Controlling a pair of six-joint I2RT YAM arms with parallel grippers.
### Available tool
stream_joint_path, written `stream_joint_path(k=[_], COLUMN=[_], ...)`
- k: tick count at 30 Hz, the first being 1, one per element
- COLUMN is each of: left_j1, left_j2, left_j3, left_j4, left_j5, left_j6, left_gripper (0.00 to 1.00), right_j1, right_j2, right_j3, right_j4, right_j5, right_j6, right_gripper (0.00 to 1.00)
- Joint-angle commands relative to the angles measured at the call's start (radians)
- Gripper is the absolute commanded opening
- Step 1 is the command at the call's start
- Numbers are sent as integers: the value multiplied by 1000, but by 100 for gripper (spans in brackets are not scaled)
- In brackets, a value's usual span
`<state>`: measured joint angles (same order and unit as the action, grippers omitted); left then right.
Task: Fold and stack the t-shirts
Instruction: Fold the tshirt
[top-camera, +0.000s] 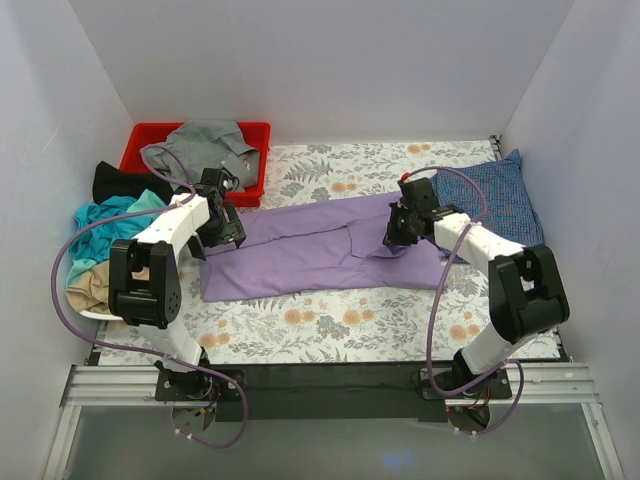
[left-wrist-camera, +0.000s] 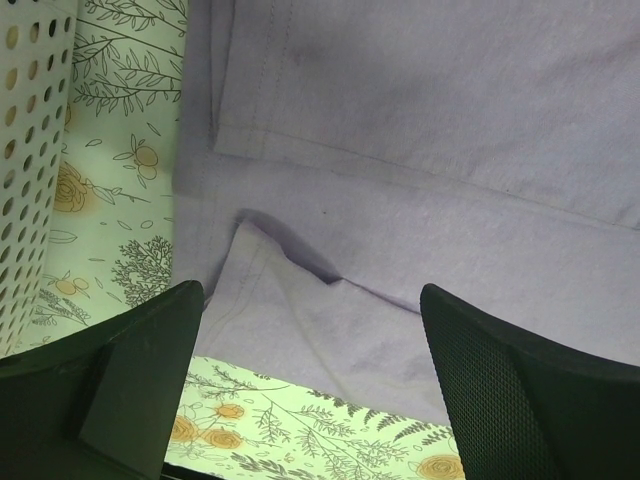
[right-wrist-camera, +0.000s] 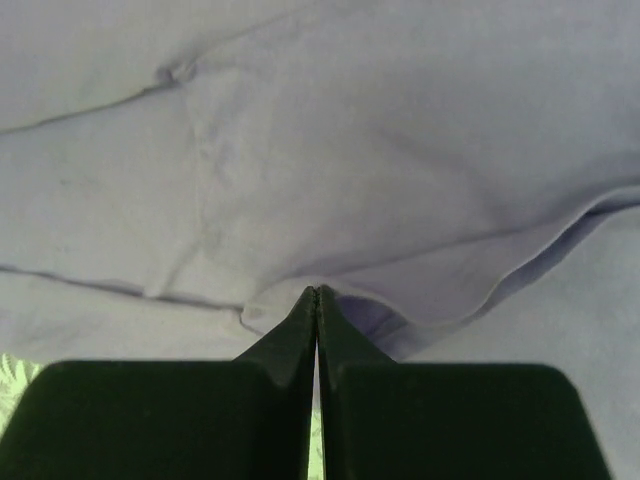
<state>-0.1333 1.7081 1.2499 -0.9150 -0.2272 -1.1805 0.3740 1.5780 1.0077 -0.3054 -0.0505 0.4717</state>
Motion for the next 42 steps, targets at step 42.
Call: stream_joint_path(k=[42], left_j1=[-158], left_j2=[216], left_j3=[5], left_j4=[251], left_j5=[239], left_j6=[67], left_gripper=[90], right_j1=[-41], right_j2=[319], right_j3=[265], right_j4=[-73], right_j5=[144], right_j6=[-137], right_gripper=[37])
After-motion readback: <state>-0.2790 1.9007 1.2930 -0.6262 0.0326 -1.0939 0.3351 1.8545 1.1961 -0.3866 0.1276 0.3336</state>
